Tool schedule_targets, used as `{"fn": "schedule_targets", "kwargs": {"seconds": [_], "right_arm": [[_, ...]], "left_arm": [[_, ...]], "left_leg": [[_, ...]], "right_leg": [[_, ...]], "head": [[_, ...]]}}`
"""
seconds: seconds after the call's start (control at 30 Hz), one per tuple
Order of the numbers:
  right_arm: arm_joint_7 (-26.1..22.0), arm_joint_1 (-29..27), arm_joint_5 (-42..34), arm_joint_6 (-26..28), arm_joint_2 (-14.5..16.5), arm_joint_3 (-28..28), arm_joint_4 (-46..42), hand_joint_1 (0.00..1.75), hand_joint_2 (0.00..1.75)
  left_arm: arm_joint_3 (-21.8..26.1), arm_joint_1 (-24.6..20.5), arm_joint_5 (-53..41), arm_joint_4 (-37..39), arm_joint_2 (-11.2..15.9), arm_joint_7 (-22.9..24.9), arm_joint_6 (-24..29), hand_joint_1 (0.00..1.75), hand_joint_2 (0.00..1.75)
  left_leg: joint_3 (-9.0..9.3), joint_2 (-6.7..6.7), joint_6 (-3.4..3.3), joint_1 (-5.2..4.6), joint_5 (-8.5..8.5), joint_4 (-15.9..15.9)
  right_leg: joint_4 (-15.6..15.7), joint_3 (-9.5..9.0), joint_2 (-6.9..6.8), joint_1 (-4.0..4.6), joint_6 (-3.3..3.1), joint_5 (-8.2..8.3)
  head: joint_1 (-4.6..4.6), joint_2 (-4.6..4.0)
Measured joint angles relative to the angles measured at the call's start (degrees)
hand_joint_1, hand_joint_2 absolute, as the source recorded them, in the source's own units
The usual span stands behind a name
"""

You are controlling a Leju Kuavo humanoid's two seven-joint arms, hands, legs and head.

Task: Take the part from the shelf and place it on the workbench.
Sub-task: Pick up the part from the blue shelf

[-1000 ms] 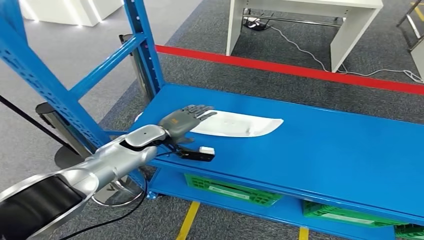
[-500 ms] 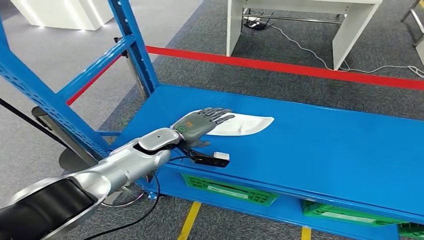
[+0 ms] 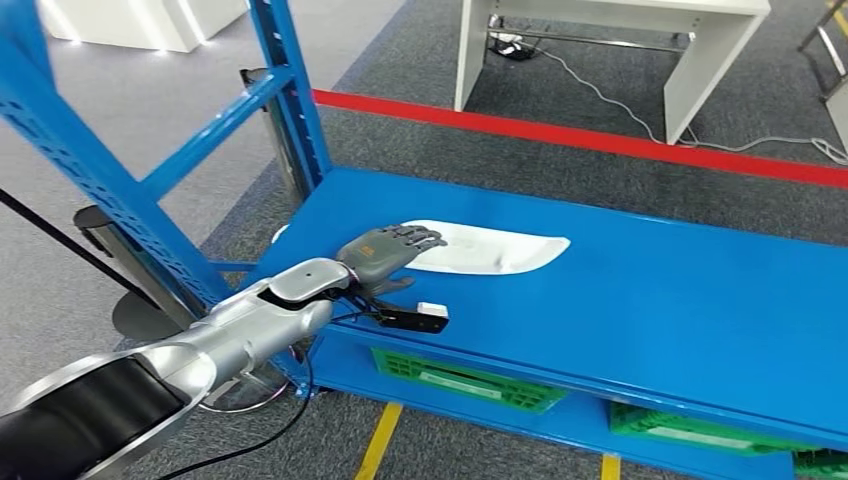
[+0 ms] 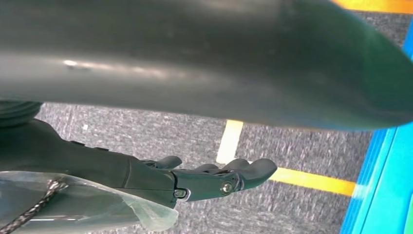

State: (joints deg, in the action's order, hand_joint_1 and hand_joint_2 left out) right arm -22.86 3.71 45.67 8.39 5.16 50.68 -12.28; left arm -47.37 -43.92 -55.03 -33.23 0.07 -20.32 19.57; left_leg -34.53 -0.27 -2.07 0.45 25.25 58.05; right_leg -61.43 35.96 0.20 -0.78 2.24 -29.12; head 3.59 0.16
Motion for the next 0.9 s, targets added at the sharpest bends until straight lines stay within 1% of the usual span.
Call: {"fn": "schedule_targets", "kwargs": {"seconds": [0.07,0.1,0.13,0.17,0.2,0.23,0.27,0.3,0.33,0.4,0.43,0.47,0.5,0.53,0.57,0.6,0.63,0.67,0.7,0.73,0.77,0.8,0.83,0.9], "right_arm": [[-0.02,0.02,0.05,-0.03,-0.02,0.21,0.00,0.00,0.00],[-0.03,0.02,0.08,-0.04,-0.03,0.30,0.00,0.00,0.00],[-0.04,0.00,0.08,-0.04,-0.05,0.37,0.00,0.00,0.00],[-0.05,-0.03,0.09,-0.05,-0.09,0.42,0.00,0.00,0.00],[-0.07,-0.05,0.11,-0.05,-0.16,0.49,0.00,0.00,0.00],[-0.10,-0.03,0.13,-0.06,-0.25,0.58,0.00,0.00,0.00],[-0.15,0.03,0.14,-0.07,-0.32,0.66,0.00,0.00,0.00],[-0.22,0.11,0.15,-0.07,-0.37,0.73,0.00,0.00,0.00],[-0.27,0.14,0.16,-0.08,-0.39,0.78,0.00,0.00,0.00],[-0.33,0.11,0.18,-0.10,-0.39,0.81,0.00,0.00,0.00],[-0.34,0.07,0.18,-0.12,-0.38,0.82,0.00,0.00,0.00],[-0.36,0.07,0.19,-0.13,-0.39,0.84,0.00,0.00,0.00],[-0.39,0.10,0.19,-0.14,-0.39,0.86,0.00,0.00,0.00],[-0.42,0.13,0.19,-0.15,-0.40,0.89,0.00,0.00,0.00],[-0.45,0.13,0.19,-0.15,-0.42,0.92,0.00,0.00,0.00],[-0.50,0.14,0.19,-0.15,-0.42,0.96,0.00,0.00,0.00],[-0.56,0.13,0.19,-0.16,-0.42,0.99,0.00,0.00,0.00],[-0.61,0.10,0.19,-0.16,-0.42,1.01,0.00,0.00,0.00],[-0.66,0.08,0.19,-0.17,-0.42,1.01,0.00,0.00,0.00],[-0.70,0.07,0.20,-0.18,-0.41,1.01,0.00,0.00,0.00],[-0.72,0.07,0.20,-0.18,-0.38,1.01,0.01,0.00,0.00],[-0.74,0.10,0.21,-0.18,-0.36,1.01,0.01,0.00,0.00],[-0.75,0.12,0.20,-0.17,-0.34,1.02,0.01,0.00,0.00],[-0.75,0.14,0.20,-0.18,-0.33,1.03,0.01,0.00,0.00]], "left_arm": [[0.03,0.17,0.21,0.44,0.06,-0.11,-0.32,1.75,1.75],[0.03,0.41,0.31,0.74,0.10,-0.17,-0.49,1.75,1.75],[0.04,0.68,0.42,1.02,0.16,-0.26,-0.59,1.75,1.75],[0.06,0.92,0.51,1.25,0.25,-0.34,-0.62,1.75,1.75],[0.12,1.08,0.60,1.41,0.33,-0.45,-0.55,1.75,1.75],[0.22,1.15,0.71,1.49,0.40,-0.56,-0.45,1.75,1.75],[0.35,1.13,0.79,1.55,0.46,-0.65,-0.34,1.75,1.75],[0.50,1.08,0.86,1.58,0.51,-0.72,-0.23,1.75,1.75],[0.63,1.04,0.89,1.62,0.56,-0.79,-0.19,1.75,1.75],[0.84,1.03,0.89,1.67,0.64,-0.88,-0.15,1.75,1.75],[0.93,1.03,0.89,1.68,0.70,-0.92,-0.13,1.75,1.75],[1.00,0.99,0.89,1.69,0.77,-0.96,-0.10,1.75,1.75],[1.03,0.96,0.89,1.69,0.85,-0.99,-0.08,1.75,1.75],[1.06,0.97,0.89,1.72,0.94,-1.01,-0.06,1.75,1.75],[1.06,1.04,0.89,1.77,1.00,-1.03,-0.05,1.75,1.75],[1.06,1.20,0.89,1.83,1.04,-1.04,-0.05,1.75,1.75],[1.06,1.36,0.89,1.89,1.07,-1.04,-0.05,1.75,1.75],[1.06,1.47,0.89,1.91,1.07,-1.04,-0.04,1.75,1.75],[1.06,1.49,0.89,1.92,1.07,-1.04,-0.04,1.75,1.75],[1.07,1.42,0.89,1.93,1.07,-1.07,-0.03,1.75,1.75],[1.07,1.33,0.89,1.93,1.07,-1.10,-0.03,1.75,1.75],[1.08,1.25,0.89,1.93,1.05,-1.13,-0.03,1.75,1.75],[1.08,1.22,0.89,1.93,1.03,-1.16,-0.03,1.75,1.75],[1.08,1.24,0.89,1.93,1.00,-1.19,-0.02,1.75,1.75]], "left_leg": [[-0.05,-0.02,-0.28,-0.09,-0.02,0.01],[-0.05,-0.02,-0.31,-0.14,0.00,0.04],[-0.04,-0.02,-0.31,-0.18,0.01,0.07],[-0.02,-0.02,-0.29,-0.20,0.04,0.12],[0.01,-0.04,-0.23,-0.18,0.09,0.17],[0.04,-0.07,-0.10,-0.17,0.17,0.25],[0.00,-0.12,0.10,-0.28,0.28,0.37],[-0.08,-0.18,0.36,-0.41,0.34,0.49],[-0.15,-0.23,0.62,-0.53,0.33,0.56],[-0.17,-0.30,1.14,-0.58,0.24,0.56],[-0.17,-0.29,1.41,-0.52,0.47,0.75],[-0.46,-0.25,1.70,-0.46,1.18,1.61],[-1.23,-0.21,1.99,-0.39,2.49,3.60],[-2.61,-0.15,2.23,-0.30,4.35,6.91],[-4.36,-0.12,2.40,-0.24,6.34,10.96],[-5.98,-0.11,2.51,-0.18,7.85,14.69],[-6.96,-0.10,2.53,-0.16,8.42,17.00],[-6.91,-0.10,2.46,-0.17,7.81,17.05],[-5.79,-0.10,2.27,-0.19,6.16,14.79],[-3.88,-0.10,1.93,-0.25,3.97,10.89],[-1.90,-0.07,1.50,-0.37,2.31,6.78],[-0.34,-0.06,1.14,-0.50,1.23,3.38],[0.54,-0.05,0.87,-0.64,0.83,1.35],[0.79,-0.07,0.62,-0.76,0.92,0.36]], "right_leg": [[-7.55,3.58,-0.02,-0.03,0.20,-3.36],[-10.72,5.18,-0.02,-0.05,0.27,-4.31],[-12.18,6.01,-0.02,-0.05,0.32,-4.28],[-11.28,5.69,-0.03,-0.05,0.31,-3.14],[-8.35,4.33,-0.04,-0.06,0.24,-1.21],[-4.31,2.40,-0.07,-0.08,0.15,0.75],[-0.57,0.35,-0.09,-0.05,0.06,2.03],[2.01,-1.08,-0.07,-0.04,-0.09,2.64],[3.27,-1.83,-0.04,0.00,-0.26,2.65],[3.57,-2.11,0.03,0.04,-0.81,2.55],[3.67,-2.18,0.01,-0.02,-1.13,2.65],[3.78,-2.26,-0.03,-0.09,-1.51,2.73],[3.89,-2.35,-0.07,-0.20,-1.85,2.81],[3.91,-2.38,-0.11,-0.23,-2.07,2.82],[3.91,-2.38,-0.13,-0.21,-2.21,2.81],[3.89,-2.38,-0.14,-0.19,-2.25,2.80],[3.88,-2.40,-0.12,-0.17,-2.26,2.79],[3.86,-2.43,-0.09,-0.16,-2.25,2.79],[3.85,-2.51,-0.06,-0.13,-2.23,2.78],[3.84,-2.61,-0.02,-0.10,-2.21,2.76],[3.83,-2.65,0.00,-0.04,-2.12,2.73],[3.77,-2.61,0.02,0.04,-1.95,2.70],[3.76,-2.51,0.02,0.07,-1.71,2.71],[3.87,-2.38,0.02,0.11,-1.06,2.82]], "head": [[-0.19,0.00],[-0.20,-0.01],[-0.21,-0.01],[-0.21,-0.01],[-0.21,-0.01],[-0.22,-0.01],[-0.24,-0.01],[-0.19,-0.01],[-0.14,-0.01],[0.00,-0.01],[0.04,-0.01],[0.13,-0.01],[0.22,-0.01],[0.31,-0.01],[0.38,-0.01],[0.38,-0.01],[0.38,-0.01],[0.39,-0.01],[0.39,-0.01],[0.40,-0.01],[0.36,-0.01],[0.35,-0.01],[0.32,-0.01],[0.33,-0.01]]}}
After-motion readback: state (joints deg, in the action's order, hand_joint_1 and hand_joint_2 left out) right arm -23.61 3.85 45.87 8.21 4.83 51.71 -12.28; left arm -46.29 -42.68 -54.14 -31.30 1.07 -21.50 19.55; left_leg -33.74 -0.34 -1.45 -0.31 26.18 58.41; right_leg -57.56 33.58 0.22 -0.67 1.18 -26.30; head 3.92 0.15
